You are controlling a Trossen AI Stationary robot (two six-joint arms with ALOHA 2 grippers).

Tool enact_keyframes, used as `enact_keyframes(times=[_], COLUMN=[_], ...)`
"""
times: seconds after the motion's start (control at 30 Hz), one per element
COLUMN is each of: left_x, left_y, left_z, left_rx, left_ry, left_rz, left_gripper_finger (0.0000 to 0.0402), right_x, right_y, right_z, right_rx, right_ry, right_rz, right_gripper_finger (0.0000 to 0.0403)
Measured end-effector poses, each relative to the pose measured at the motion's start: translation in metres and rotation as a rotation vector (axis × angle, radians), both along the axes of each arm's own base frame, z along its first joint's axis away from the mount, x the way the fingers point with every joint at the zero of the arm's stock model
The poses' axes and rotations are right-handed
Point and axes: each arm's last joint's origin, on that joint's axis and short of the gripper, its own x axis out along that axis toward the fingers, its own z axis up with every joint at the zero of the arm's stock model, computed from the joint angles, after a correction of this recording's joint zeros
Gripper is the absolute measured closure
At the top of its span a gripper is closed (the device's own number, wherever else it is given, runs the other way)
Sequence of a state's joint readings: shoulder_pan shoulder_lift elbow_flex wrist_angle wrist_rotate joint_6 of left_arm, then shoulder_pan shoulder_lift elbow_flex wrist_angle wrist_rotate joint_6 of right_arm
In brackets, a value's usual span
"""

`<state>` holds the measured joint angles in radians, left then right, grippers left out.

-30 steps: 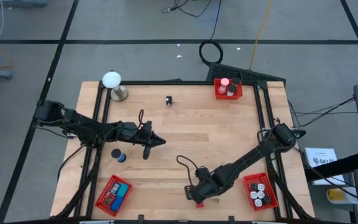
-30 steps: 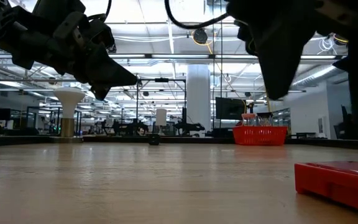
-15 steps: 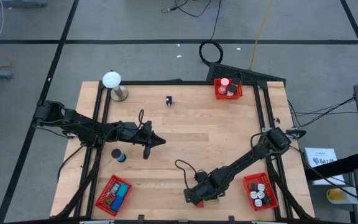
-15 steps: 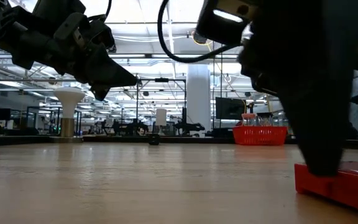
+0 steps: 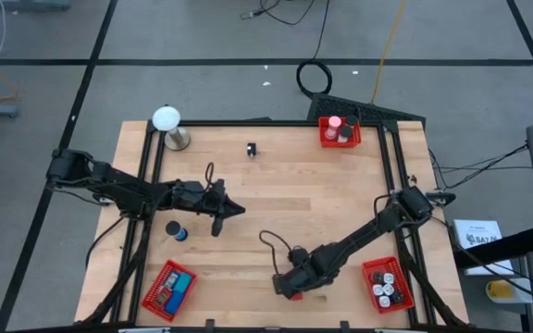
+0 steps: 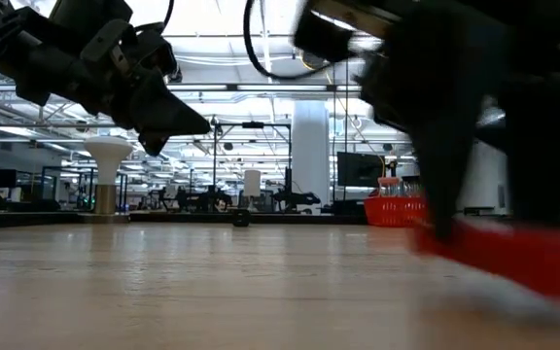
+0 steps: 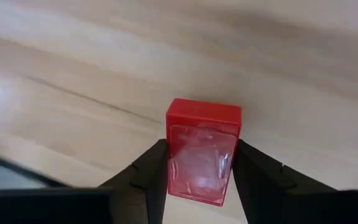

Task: Pick & Place Office items
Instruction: Put the red digital clock into the bottom left red basket

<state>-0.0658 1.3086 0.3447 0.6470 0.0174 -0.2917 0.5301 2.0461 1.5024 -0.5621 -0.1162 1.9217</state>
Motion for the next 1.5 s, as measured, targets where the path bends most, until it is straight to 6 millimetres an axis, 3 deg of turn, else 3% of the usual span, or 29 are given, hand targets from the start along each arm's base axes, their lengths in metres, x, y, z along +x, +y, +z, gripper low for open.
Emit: enact_keyframes(times=[0.23,0.53,0.67,0.83,1.0,1.2,1.33,1.5], left_x=[-0.008,-0.018,-0.019,-0.019,-0.019,-0.018,-0.018,-0.015], left_y=[0.004,0.011,0.011,0.012,0.015,0.017,0.017,0.015], left_z=[0.009,0.017,0.015,0.015,0.016,0.016,0.017,0.025], left_rx=[0.044,0.051,0.045,0.018,-0.029,-0.188,-0.265,-0.327], left_ry=[0.014,0.03,0.054,0.053,0.047,0.045,0.037,-0.059], left_rz=[0.05,0.094,0.096,0.118,0.163,0.231,0.256,0.283], left_gripper_finger=[0.0381,0.0381,0.038,0.0381,0.038,0.038,0.038,0.038], right_x=[0.03,0.075,0.085,0.087,0.083,0.072,0.044,-0.003], right_y=[-0.031,-0.085,-0.094,-0.096,-0.098,-0.113,-0.137,-0.173], right_z=[0.023,-0.004,-0.008,-0.008,0.002,0.045,0.078,0.093], right_rx=[-0.049,-0.126,-0.145,-0.161,-0.19,-0.344,-0.586,-0.761], right_ry=[-0.181,-0.336,-0.399,-0.427,-0.437,-0.506,-0.423,-0.409], right_rz=[-0.071,-0.089,-0.062,-0.023,0.03,0.144,0.331,0.566], right_gripper_finger=[0.0264,0.0262,0.0258,0.0223,0.0173,0.0152,0.0187,0.0291])
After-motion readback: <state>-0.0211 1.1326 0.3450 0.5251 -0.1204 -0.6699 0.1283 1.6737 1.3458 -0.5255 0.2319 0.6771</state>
